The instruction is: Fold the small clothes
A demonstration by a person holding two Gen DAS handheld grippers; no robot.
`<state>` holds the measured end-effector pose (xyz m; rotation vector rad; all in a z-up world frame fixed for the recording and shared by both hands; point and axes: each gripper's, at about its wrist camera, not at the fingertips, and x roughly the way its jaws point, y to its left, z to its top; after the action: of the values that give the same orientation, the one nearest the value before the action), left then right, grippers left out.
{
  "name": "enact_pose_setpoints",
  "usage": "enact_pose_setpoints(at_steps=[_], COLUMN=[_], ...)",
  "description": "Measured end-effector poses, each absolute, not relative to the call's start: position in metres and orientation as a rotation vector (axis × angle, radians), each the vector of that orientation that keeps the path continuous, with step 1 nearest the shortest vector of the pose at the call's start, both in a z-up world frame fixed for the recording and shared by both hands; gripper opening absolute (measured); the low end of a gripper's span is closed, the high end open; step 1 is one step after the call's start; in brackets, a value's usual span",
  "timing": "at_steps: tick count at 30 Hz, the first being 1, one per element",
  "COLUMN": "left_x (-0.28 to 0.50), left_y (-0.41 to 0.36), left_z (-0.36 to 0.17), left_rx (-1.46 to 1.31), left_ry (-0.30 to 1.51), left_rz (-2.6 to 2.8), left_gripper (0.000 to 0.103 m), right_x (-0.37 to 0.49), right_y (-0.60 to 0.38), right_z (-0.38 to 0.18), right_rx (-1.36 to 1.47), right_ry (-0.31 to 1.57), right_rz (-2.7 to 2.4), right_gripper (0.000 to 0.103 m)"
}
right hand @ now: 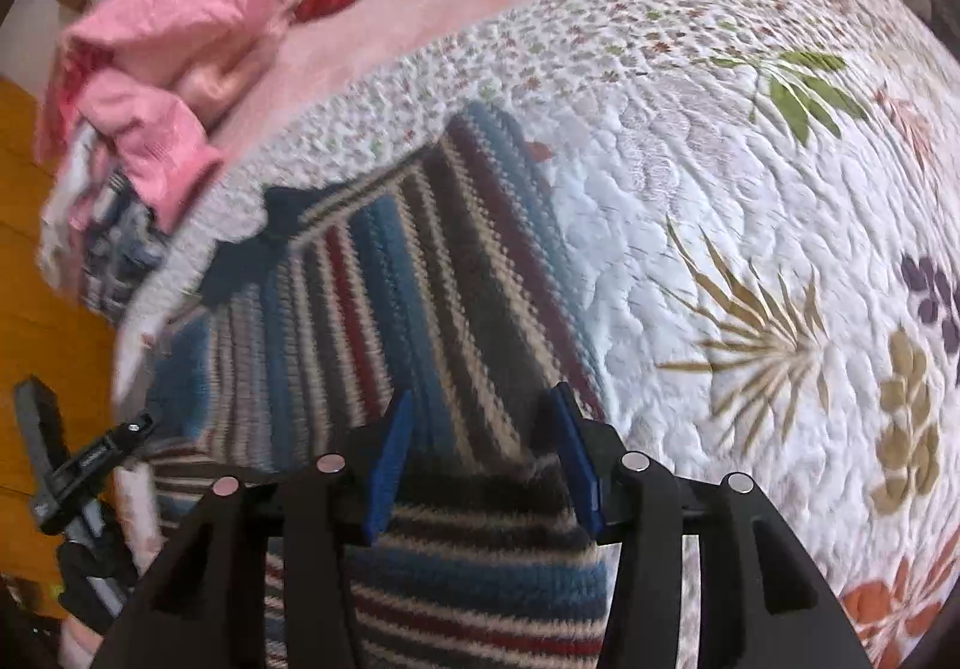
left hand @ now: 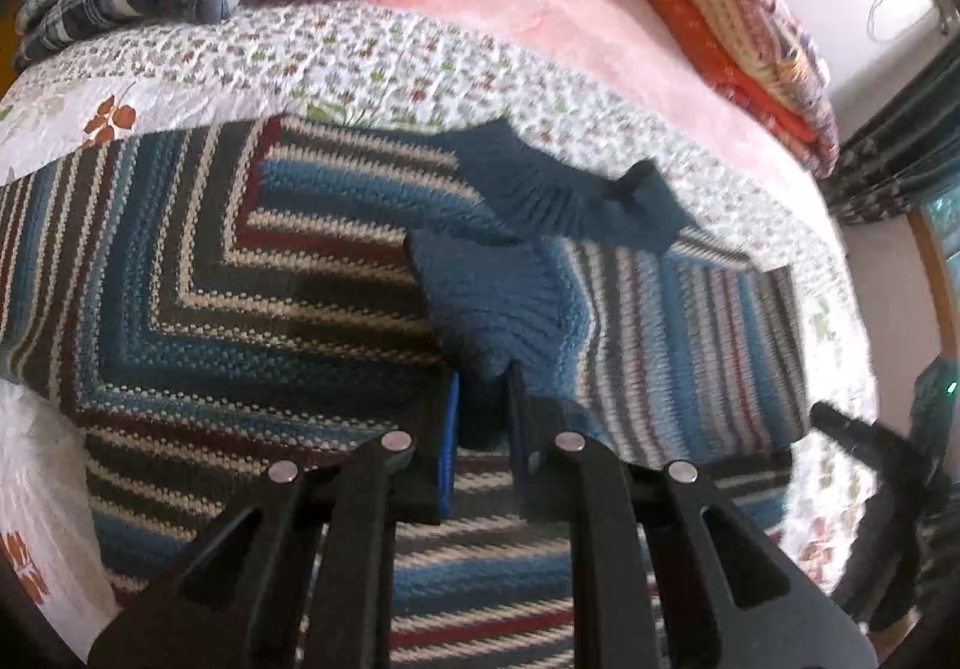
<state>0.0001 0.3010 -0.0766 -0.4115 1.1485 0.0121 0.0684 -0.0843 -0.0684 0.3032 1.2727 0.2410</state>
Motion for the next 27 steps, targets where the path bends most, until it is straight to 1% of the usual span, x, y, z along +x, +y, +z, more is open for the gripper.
enact_pose_setpoints(at_steps=[2, 3, 4, 6, 7, 9, 11, 13, 14, 17, 21, 24, 27], left_x=[0.004, 0.005, 0.004, 0.006, 0.005, 0.001, -0.004, -0.003, -0.001, 0.007, 0.008, 0.008, 0.009], left_y=[0.307, 0.311, 0.315, 0.319, 0.321, 0.326, 0.321, 0.307, 0.300, 0.279, 0.270, 0.268, 0.271], left_z=[-0.098, -0.109, -0.111, -0.109, -0.103, -0.086, -0.063, -0.050, -0.050, -0.063, -0.097, -0.104, -0.108], left_rx=[-0.380, -0.396, -0.408, -0.411, -0.410, -0.423, -0.407, -0.372, -0.369, -0.347, -0.317, -0.285, -0.319], left_ry=[1.204, 1.228, 1.221, 1.228, 1.233, 1.200, 1.140, 1.108, 1.108, 1.158, 1.231, 1.221, 1.222], left_rz=[0.035, 0.035, 0.027, 0.014, 0.030, 0.052, 0.039, 0.007, -0.017, -0.055, -0.052, -0.061, -0.070], left_gripper=[0.017, 0.021, 0.024, 0.025, 0.027, 0.025, 0.027, 0.038, 0.039, 0.040, 0.039, 0.039, 0.039], right_x=[0.075, 0.077, 0.079, 0.081, 0.082, 0.080, 0.074, 0.070, 0.069, 0.068, 0.073, 0.070, 0.069], right_y=[-0.078, -0.077, -0.076, -0.071, -0.068, -0.065, -0.060, -0.049, -0.043, -0.016, 0.005, 0.008, 0.011], right_z=[-0.084, -0.089, -0.093, -0.093, -0.091, -0.081, -0.063, -0.053, -0.052, -0.061, -0.085, -0.104, -0.107], right_rx=[0.262, 0.255, 0.250, 0.206, 0.186, 0.184, 0.221, 0.263, 0.276, 0.262, 0.211, 0.194, 0.191], right_ry=[1.316, 1.328, 1.332, 1.340, 1.344, 1.333, 1.291, 1.271, 1.272, 1.300, 1.354, 1.385, 1.376], right_rz=[0.216, 0.210, 0.211, 0.210, 0.209, 0.210, 0.249, 0.300, 0.322, 0.371, 0.353, 0.336, 0.339], right_gripper=[0.046, 0.046, 0.046, 0.046, 0.047, 0.048, 0.048, 0.048, 0.049, 0.049, 0.049, 0.050, 0.054])
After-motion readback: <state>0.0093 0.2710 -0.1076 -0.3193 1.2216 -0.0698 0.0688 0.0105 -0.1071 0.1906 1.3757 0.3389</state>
